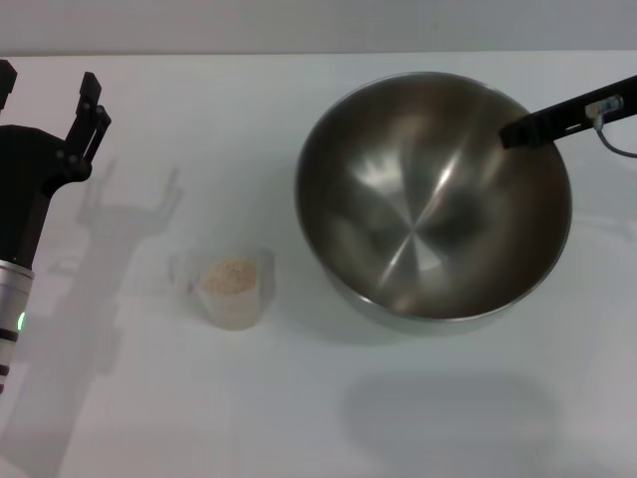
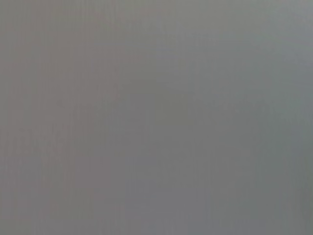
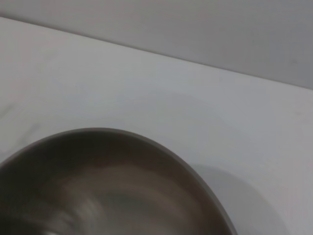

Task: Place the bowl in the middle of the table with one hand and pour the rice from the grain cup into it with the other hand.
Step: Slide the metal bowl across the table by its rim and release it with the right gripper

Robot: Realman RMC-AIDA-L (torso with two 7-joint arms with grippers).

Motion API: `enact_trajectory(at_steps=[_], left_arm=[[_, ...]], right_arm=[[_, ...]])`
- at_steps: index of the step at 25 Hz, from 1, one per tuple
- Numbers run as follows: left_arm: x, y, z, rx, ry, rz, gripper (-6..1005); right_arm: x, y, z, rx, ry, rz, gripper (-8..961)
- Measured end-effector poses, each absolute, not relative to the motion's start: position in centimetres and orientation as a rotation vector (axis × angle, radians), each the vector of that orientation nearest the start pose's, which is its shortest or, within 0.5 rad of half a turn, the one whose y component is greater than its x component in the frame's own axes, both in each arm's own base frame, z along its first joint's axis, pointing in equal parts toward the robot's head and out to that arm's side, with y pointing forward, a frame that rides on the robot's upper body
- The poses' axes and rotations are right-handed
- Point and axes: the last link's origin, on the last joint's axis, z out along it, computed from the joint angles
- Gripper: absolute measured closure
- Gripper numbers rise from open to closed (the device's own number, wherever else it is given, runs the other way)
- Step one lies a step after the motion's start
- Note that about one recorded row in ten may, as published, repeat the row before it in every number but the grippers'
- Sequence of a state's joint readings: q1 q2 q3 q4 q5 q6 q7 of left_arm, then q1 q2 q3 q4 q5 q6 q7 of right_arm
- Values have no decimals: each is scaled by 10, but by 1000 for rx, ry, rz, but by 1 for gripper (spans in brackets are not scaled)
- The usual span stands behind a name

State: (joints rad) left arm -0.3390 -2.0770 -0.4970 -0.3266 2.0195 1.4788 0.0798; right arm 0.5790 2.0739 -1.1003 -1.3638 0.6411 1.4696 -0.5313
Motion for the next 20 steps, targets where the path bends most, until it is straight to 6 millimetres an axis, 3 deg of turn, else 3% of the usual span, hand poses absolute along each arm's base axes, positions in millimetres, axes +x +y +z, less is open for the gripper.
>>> enact_trajectory(at_steps=[9,20], left_arm=[[-285,287,-24,-1550,-275,-866,209],[-286,285,-25,-1554,-280,-867,213]], right_arm=[[191,373,36,-2488,1180,-36,898],[203,375,8,-2522,1282,-96,869]])
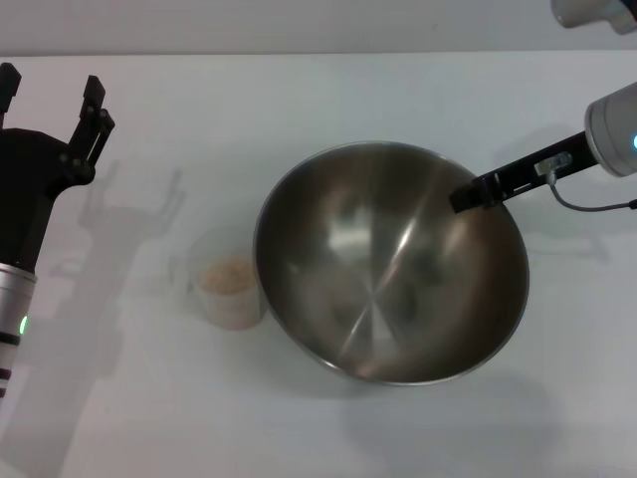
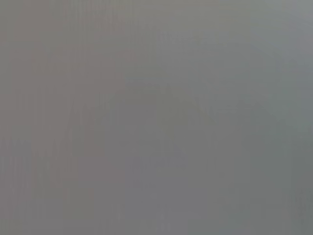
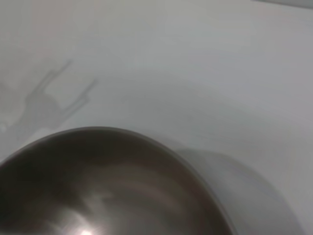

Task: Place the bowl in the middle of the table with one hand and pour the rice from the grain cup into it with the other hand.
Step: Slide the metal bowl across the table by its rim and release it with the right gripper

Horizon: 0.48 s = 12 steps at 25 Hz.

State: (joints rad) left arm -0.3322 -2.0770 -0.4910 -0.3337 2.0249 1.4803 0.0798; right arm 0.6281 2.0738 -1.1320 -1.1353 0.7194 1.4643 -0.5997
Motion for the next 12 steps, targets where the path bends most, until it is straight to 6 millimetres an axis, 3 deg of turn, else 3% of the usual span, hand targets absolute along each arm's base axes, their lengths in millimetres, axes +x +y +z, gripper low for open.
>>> enact_trajectory(at_steps=[12], left_arm=[[-286,284,-26,-1556,-283,-867,216]], right_arm=[[203,376,-8,-2547,1314,-156,836]])
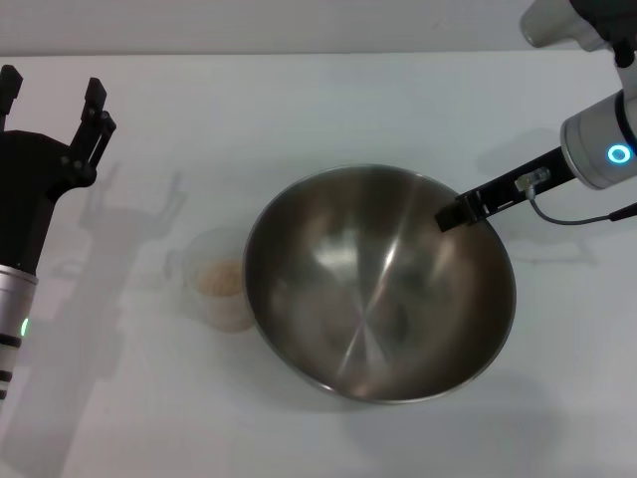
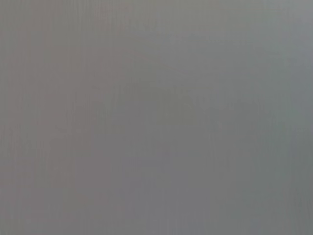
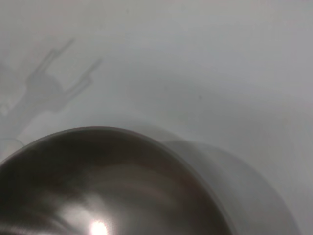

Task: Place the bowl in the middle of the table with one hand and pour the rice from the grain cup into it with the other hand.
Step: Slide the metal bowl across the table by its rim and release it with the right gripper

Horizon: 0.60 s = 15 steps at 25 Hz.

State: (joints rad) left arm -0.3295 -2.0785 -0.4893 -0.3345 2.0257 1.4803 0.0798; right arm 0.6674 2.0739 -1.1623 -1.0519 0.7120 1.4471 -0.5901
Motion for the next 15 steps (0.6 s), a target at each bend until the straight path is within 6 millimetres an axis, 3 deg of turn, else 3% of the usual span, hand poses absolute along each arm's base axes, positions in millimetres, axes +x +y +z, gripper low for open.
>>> enact_trajectory(at_steps=[15], left_arm=[[-287,282,-25,-1551,-283,-867,220]], right_arm=[[199,376,-7,-2558,1314,-172,796]])
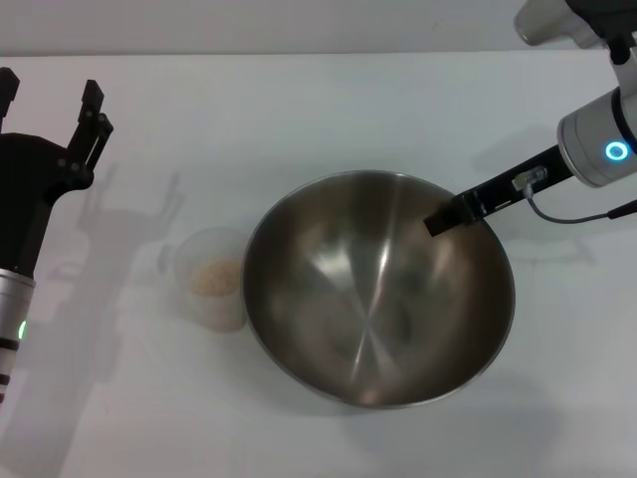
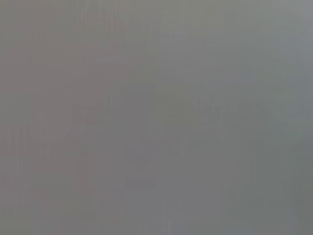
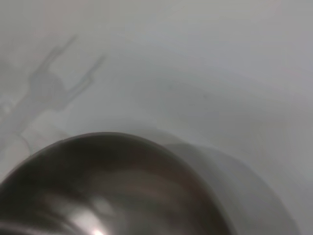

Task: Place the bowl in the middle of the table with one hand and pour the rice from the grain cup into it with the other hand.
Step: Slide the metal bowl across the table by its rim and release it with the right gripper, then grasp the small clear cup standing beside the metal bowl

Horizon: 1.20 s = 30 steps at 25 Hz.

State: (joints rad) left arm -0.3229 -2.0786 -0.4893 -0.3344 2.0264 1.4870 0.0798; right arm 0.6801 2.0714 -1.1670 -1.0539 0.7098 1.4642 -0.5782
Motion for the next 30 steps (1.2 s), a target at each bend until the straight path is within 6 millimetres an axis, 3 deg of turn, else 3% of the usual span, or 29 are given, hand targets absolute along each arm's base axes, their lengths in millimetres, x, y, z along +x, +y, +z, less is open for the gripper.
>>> enact_trajectory(at_steps=[9,15,22,30], left_arm=[[-287,281,-24,-1545,-282,-869,223],[-289,280,-23,-1538,-283,-862,225],[-290,280,-19,-1525,-272,-865,227],[-288,281,-20,-1526,-269,-871,229]], right_arm=[[174,386,15,-2536,1145,-92,605],[151,408,36,-2455,910,71,483],[130,425,41,-2267,539,329,483],[128,403,34,-1865,235,501,483]])
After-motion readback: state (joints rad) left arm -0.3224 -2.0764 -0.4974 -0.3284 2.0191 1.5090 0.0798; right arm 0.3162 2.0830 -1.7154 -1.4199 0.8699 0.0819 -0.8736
